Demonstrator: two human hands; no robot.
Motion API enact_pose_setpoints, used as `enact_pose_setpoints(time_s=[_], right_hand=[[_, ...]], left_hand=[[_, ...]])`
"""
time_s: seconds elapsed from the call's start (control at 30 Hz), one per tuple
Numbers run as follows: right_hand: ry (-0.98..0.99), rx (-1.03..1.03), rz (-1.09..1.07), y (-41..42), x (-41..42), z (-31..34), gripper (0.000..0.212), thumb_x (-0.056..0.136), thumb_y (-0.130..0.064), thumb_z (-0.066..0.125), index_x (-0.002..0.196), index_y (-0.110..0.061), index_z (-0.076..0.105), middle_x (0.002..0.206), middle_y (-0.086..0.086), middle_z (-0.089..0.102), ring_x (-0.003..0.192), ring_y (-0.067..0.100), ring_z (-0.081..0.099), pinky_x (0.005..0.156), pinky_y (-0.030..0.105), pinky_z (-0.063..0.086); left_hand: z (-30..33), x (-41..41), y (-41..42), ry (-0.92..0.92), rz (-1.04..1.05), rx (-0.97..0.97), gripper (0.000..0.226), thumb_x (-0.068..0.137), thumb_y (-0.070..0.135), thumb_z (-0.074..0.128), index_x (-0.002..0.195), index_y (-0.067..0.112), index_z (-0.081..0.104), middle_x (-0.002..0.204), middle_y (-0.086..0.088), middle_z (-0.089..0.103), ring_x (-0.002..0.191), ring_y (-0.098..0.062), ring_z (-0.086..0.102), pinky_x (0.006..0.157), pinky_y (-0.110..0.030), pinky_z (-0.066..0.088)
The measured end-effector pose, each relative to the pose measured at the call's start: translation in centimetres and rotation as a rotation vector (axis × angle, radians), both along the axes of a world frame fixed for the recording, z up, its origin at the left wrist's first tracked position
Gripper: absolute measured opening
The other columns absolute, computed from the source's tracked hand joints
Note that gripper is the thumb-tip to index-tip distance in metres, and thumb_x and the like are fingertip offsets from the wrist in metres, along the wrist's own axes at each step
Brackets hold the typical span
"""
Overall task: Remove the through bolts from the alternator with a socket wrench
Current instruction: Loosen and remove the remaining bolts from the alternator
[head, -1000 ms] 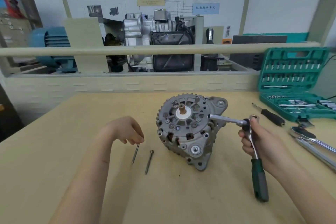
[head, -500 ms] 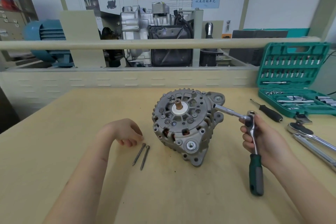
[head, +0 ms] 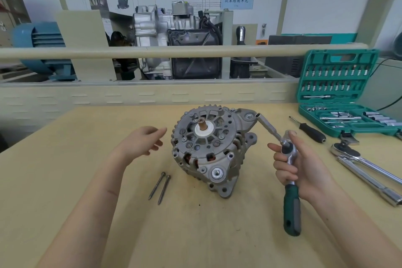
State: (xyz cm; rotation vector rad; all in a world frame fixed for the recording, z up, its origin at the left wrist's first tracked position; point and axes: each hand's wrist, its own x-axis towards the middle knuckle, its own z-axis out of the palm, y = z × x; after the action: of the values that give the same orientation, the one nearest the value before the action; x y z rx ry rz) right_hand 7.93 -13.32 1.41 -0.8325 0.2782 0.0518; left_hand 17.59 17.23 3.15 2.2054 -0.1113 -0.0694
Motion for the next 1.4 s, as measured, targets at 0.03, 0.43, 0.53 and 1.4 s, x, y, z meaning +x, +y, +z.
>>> enact_pose_setpoints(time_s=[0.03, 0.43, 0.53, 1.4], right_hand=[[-0.018, 0.035, 0.028, 0.2, -0.1, 0.1, 0.047, 0.063, -0.036, 0.071, 0.093, -0.005, 0.053, 0.049, -0.005, 0.033, 0.029, 0.002, 0.025, 0.027, 0.010, 0.018], [-0.204, -0.283, -0.010, 0.6, -0.9, 1.8, 0.035, 0.070, -0.041, 0.057, 0.080, -0.008, 0.059, 0.037, -0.009, 0.023, 0.027, 0.004, 0.020, 0.031, 0.011, 0.017], [-0.192, -0.383, -0.049, 0.9, 0.1, 2.8, 0.043, 0.071, -0.046, 0.057, 0.087, -0.006, 0.058, 0.041, -0.007, 0.027, 0.029, 0.004, 0.021, 0.031, 0.013, 0.017], [0.021, -0.435, -0.105, -3.2, 4.3, 0.2, 0.017, 0.087, -0.019, 0.060, 0.075, -0.016, 0.048, 0.060, 0.000, 0.043, 0.029, 0.003, 0.027, 0.027, 0.012, 0.020]], left_hand=[[0.3, 0.0, -0.2, -0.031, 0.011, -0.065, 0.036, 0.091, 0.045, 0.042, 0.105, 0.015, 0.057, 0.093, 0.000, 0.062, 0.084, -0.013, 0.059, 0.073, -0.029, 0.047], [-0.2, -2.2, -5.7, -0.007, -0.064, -0.426, 0.058, 0.069, 0.053, 0.062, 0.115, 0.020, 0.047, 0.106, 0.005, 0.061, 0.091, -0.009, 0.062, 0.069, -0.023, 0.049], [-0.6, -2.3, -6.0, 0.002, -0.043, -0.573, 0.053, 0.066, 0.046, 0.068, 0.110, 0.022, 0.052, 0.107, 0.001, 0.064, 0.091, -0.013, 0.064, 0.072, -0.027, 0.051], [2.0, -0.6, -12.9, -0.068, -0.132, -0.577, 0.035, 0.078, 0.018, 0.063, 0.108, 0.034, 0.058, 0.096, 0.002, 0.064, 0.076, -0.015, 0.066, 0.056, -0.024, 0.051]])
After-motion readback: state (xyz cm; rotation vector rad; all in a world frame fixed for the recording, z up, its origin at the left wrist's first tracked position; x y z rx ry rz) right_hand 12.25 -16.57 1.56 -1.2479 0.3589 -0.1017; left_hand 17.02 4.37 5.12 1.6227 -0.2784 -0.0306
